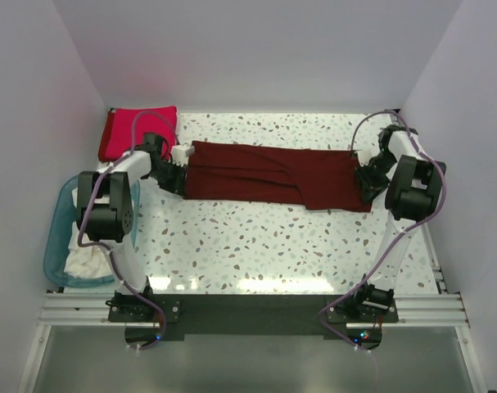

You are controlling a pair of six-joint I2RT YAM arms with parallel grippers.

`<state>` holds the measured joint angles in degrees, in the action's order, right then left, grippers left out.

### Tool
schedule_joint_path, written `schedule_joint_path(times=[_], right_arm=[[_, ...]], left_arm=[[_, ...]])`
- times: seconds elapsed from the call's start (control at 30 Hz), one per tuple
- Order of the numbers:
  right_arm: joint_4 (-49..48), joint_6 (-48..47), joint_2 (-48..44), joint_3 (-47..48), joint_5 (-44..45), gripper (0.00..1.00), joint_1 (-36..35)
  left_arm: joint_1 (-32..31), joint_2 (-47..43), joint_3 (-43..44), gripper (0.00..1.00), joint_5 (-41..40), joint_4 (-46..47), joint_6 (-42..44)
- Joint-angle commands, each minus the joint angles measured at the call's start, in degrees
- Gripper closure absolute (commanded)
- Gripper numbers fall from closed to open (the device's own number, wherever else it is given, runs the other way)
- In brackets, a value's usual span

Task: Fold and stack the t-shirts
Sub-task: Fold the tshirt

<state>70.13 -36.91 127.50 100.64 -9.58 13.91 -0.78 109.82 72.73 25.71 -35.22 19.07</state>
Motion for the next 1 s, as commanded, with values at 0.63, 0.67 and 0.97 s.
schedule_joint_path(times=[0.63, 0.67, 0.97], right_arm=[[-3.32, 1.13, -3.05, 2.37, -3.43, 0.74, -2.57], [-3.85, 1.22, -2.7, 1.85, -2.99, 0.74, -2.66], [-9.22, -0.01, -4.53, -8.35, -0.17, 0.75, -2.75]], left_arm=[[-8.36, 2.06, 5.32, 0.71, 0.39, 7.62, -1.83], [-8.36, 2.59, 4.97, 0.72, 0.3, 7.97, -2.19], [-8.36, 0.66, -8.03, 0.89, -3.83, 9.47, -3.25]])
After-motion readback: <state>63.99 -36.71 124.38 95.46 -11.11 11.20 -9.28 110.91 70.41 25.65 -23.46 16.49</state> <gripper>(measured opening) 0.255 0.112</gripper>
